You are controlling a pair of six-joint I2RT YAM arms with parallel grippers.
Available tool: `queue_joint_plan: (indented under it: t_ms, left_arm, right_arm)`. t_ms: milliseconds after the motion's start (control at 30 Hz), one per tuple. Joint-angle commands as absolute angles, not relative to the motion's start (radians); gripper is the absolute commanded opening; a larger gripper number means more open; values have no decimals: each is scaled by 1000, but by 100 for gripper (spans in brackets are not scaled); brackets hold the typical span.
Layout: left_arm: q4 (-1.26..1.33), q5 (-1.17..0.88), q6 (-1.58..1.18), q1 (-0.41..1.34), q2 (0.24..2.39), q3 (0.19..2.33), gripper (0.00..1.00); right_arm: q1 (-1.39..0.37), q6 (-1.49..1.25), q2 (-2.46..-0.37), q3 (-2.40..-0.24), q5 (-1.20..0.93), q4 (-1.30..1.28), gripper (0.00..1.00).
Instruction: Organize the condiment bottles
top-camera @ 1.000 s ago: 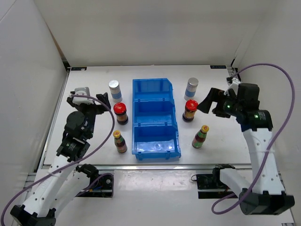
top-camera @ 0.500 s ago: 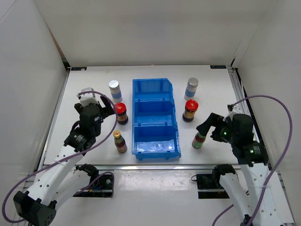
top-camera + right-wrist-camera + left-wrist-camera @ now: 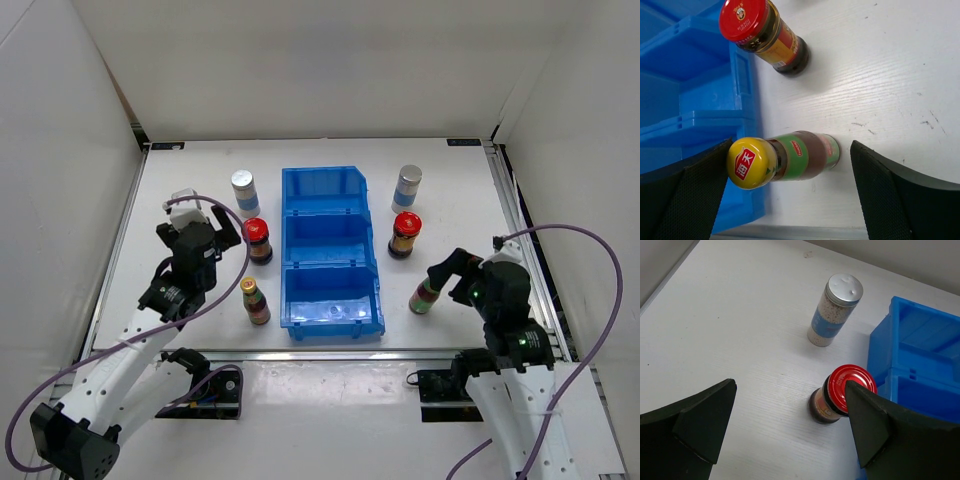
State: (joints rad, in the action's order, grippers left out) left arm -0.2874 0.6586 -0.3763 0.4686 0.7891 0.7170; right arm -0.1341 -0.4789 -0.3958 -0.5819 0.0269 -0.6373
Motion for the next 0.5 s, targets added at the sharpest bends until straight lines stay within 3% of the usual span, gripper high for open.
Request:
queue_joint_plan:
  t_ms: [0, 133, 333, 467]
  left_arm:
    - [-288, 704, -394, 472, 778, 712, 100]
    - [-288, 713, -394, 472, 788, 712, 100]
    - [-288, 713, -394, 472, 788, 703, 100]
    - [-288, 724, -394, 472, 798, 703, 100]
  right_arm:
    - [-138, -445, -386, -558, 34, -540, 98]
    - [-147, -414, -387, -546, 34, -531, 98]
    - [-147, -402, -460, -512, -11, -472, 88]
    - [-202, -402, -485, -494, 55, -445, 86]
